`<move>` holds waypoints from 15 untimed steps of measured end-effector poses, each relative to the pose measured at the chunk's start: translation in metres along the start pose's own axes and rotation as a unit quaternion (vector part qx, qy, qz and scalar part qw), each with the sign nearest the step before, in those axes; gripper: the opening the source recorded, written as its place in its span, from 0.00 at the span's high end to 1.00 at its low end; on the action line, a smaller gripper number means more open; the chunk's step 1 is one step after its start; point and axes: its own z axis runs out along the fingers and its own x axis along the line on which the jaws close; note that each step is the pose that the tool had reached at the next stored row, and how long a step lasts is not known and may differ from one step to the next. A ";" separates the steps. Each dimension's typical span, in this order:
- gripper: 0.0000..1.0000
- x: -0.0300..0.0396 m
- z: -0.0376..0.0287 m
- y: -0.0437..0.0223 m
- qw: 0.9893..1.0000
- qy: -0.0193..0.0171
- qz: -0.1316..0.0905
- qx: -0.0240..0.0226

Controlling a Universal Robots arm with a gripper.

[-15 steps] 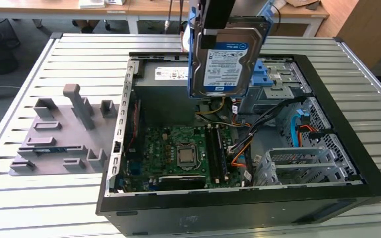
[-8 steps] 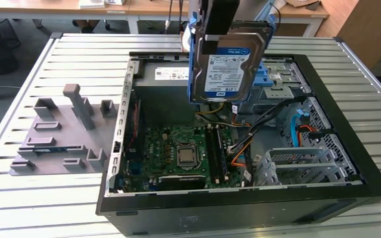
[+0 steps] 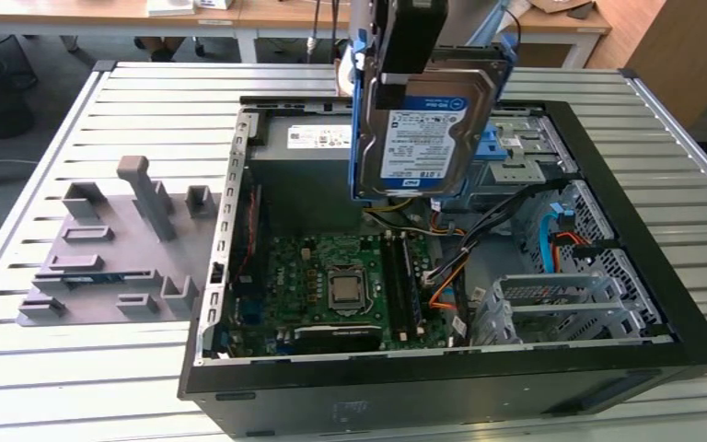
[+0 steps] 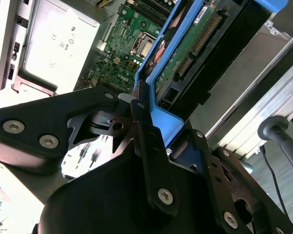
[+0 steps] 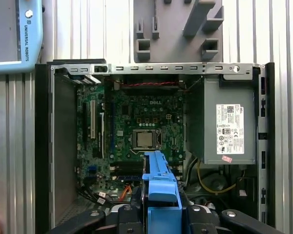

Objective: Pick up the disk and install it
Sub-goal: 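Insert the disk into the insertion slot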

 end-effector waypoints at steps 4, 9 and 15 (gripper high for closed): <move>0.64 0.0071 0.0007 -0.0002 1.000 0.000 0.003 0.000; 0.64 0.0147 0.0015 -0.0005 1.000 0.000 0.006 0.000; 0.64 0.0170 0.0018 -0.0013 1.000 0.000 0.007 0.000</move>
